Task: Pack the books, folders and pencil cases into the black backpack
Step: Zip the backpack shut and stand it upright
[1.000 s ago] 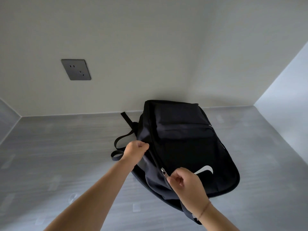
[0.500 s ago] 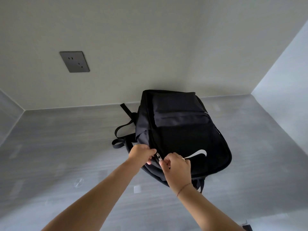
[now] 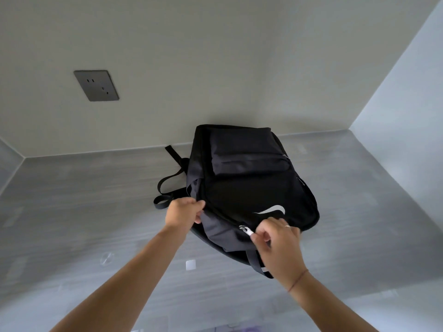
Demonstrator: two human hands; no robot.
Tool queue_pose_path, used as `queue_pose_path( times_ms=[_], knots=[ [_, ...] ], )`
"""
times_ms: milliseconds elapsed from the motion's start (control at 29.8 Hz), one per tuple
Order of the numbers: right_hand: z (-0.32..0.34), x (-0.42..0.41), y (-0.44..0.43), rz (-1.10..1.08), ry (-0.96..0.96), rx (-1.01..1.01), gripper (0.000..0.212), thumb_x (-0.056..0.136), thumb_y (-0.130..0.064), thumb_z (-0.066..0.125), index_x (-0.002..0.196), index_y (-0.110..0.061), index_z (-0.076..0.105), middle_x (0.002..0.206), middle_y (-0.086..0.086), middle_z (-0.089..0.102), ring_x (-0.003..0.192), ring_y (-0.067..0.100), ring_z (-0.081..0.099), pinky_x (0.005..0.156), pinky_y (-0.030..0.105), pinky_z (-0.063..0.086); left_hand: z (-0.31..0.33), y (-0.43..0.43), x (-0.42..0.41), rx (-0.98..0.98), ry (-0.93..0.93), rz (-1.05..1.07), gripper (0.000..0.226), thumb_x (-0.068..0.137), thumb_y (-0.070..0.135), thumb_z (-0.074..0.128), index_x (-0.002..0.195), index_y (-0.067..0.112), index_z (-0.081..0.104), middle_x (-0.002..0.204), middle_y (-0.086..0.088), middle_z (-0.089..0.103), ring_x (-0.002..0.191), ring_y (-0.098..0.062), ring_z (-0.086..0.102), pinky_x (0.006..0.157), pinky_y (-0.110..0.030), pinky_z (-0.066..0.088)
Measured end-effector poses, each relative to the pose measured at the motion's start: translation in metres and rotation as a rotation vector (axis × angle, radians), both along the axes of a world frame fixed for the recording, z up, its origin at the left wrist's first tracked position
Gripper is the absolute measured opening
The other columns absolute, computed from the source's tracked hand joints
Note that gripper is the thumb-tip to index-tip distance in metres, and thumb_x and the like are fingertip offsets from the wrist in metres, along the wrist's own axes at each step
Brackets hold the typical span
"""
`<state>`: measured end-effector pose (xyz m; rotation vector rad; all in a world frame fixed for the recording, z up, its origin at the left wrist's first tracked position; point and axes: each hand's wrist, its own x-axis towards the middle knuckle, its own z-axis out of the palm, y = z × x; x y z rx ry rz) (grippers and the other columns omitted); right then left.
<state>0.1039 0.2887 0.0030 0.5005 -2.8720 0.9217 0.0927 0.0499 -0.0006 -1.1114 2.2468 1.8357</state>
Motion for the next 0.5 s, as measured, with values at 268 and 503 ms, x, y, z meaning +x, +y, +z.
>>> queue_pose_path(
  times_ms=[268,503],
  knots=[
    [-0.012,-0.008,0.085,-0.095,-0.072,-0.082,0.020,0.078,-0.043,0.046,0.062,-0.037,0.035,0.060,-0.012,0.053,0.064,0.004,0.051,0.059,0.028,0.036,0.006,-0.016,-0.004,-0.538,-0.084,-0.166,0.024,0.084,0.034,0.066,0.088,0.011,0.060,0.080,0.000,0.057,0.086,-0.023,0.058,0.070,-0.030,0.043],
    [-0.014,-0.017,0.084,-0.112,-0.228,-0.257,0.027,0.086,-0.015,0.063,0.067,-0.026,0.047,0.066,-0.006,0.064,0.071,0.008,0.060,0.057,0.012,0.041,0.006,0.093,0.001,-0.949,0.388,-0.861,0.051,0.076,0.056,0.061,0.112,0.020,0.060,0.113,0.004,0.056,0.111,-0.018,0.049,0.097,-0.029,0.030]
  ],
)
